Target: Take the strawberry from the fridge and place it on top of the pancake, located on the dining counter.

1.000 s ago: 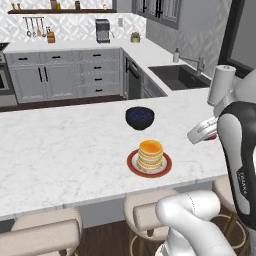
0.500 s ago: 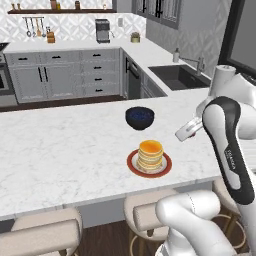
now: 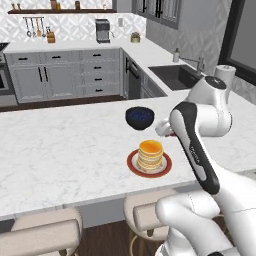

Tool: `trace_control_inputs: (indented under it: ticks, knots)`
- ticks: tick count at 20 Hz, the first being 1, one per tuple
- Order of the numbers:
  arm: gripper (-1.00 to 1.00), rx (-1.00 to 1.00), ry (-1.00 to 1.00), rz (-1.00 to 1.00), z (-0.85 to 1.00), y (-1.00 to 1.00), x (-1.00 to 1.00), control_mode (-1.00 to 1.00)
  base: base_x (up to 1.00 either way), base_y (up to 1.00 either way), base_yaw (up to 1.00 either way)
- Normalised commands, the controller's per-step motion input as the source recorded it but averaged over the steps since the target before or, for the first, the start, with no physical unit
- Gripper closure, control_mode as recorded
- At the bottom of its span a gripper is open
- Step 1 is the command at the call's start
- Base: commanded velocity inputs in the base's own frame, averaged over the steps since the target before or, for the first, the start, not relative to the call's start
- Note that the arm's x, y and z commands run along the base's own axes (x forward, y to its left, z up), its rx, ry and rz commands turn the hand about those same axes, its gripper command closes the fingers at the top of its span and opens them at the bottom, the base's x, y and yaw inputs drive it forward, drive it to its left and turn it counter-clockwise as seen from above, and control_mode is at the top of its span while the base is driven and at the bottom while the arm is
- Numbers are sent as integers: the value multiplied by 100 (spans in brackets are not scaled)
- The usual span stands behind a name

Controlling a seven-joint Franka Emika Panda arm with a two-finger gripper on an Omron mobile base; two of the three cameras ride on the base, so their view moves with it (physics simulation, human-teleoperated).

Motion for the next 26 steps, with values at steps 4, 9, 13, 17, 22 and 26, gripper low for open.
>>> trace_control_inputs:
  ticks: [4, 9, 13, 17, 22, 26]
  knots:
    - [100, -1, 22, -15, -20, 0, 45, -100, 0, 0, 0]
    - [100, -4, 27, -6, -33, 0, 49, -100, 0, 0, 0]
    - [100, -1, 16, -1, -28, 0, 61, -100, 0, 0, 0]
    - [100, 0, 5, 0, -37, 0, 50, -100, 0, 0, 0]
    - [100, 0, 0, 0, -50, 0, 47, -100, 0, 0, 0]
    - [100, 0, 0, 0, -50, 0, 43, -100, 0, 0, 0]
